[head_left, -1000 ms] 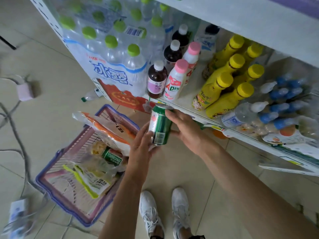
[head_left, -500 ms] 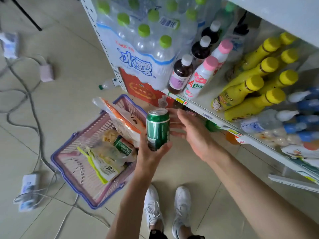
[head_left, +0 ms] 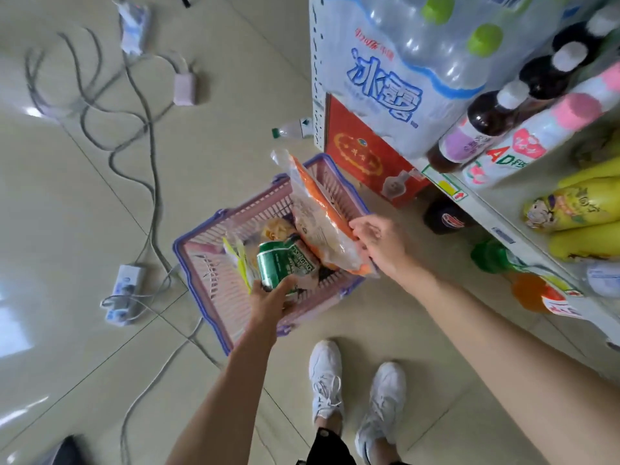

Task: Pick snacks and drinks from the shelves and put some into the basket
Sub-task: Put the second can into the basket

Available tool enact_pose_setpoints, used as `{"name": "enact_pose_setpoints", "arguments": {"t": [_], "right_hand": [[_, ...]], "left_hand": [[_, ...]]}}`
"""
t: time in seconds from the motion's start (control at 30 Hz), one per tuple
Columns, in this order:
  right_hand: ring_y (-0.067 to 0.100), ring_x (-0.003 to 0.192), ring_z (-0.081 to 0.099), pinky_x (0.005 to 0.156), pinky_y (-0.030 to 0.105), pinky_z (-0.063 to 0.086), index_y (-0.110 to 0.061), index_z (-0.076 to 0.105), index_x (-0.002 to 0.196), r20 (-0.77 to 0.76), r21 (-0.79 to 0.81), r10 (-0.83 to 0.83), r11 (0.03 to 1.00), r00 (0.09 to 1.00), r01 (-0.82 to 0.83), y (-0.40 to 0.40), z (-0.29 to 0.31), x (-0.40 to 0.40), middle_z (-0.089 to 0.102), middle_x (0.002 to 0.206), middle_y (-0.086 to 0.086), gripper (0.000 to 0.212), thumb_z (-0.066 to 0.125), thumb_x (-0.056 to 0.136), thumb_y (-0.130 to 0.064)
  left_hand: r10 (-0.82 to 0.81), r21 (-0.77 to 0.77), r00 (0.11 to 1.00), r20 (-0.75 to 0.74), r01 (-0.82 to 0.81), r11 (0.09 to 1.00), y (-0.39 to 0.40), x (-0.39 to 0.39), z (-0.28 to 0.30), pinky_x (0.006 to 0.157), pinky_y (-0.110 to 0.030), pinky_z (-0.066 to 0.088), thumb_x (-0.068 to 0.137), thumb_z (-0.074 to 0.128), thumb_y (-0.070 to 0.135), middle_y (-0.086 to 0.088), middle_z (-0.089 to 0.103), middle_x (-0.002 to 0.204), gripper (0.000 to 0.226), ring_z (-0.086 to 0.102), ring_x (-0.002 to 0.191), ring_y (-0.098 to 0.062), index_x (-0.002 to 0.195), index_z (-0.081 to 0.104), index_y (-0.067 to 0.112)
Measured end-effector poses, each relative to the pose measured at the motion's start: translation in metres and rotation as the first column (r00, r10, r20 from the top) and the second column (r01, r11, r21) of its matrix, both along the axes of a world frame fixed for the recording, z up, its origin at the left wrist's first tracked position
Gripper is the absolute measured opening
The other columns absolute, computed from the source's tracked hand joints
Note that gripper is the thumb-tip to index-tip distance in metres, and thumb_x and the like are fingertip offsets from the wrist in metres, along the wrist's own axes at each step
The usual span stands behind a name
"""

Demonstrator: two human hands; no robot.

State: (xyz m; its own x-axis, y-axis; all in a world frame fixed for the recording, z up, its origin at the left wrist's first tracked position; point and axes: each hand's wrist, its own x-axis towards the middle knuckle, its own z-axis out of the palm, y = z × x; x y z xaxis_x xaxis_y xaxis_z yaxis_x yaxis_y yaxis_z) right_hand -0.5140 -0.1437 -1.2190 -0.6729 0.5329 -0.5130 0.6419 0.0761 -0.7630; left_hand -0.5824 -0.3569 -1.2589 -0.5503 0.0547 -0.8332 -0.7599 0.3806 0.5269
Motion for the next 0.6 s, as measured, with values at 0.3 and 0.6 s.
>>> {"name": "enact_pose_setpoints", "arguments": {"t": [0.3,0.6], "right_hand": [[0.02,0.089,0.066,0.078,0.038,0.056,-0.023,0.063,0.092,-0.03,0.285,0.062,0.957,0.998,-0.051,0.004,-0.019,-0.007,0.065,0.092,-0.005,0.007,0.058,0.095,-0.02],[0.012,0.079,0.06,0.058,0.008,0.036,-0.014,0.062,0.1,0.019,0.52,0.391,0.783,0.92,-0.343,-0.036,-0.014,-0.037,0.059,0.104,-0.002,0.01,0.06,0.094,-0.022]], "left_hand": [[0.036,-0.316,0.994,0.099,-0.003,0.949,-0.034,-0.04,-0.109,0.055,-0.033,0.053,0.067,0.086,0.026,-0.019,0.067,0.092,0.05,0.059,0.059,-0.025,0.101,0.056,0.005],[-0.155,-0.569,0.979,0.131,0.202,0.797,-0.017,-0.03,-0.096,0.099,-0.043,0.042,0.084,0.07,0.042,-0.022,0.045,0.136,0.07,0.051,0.119,-0.038,0.136,0.042,0.004]]}}
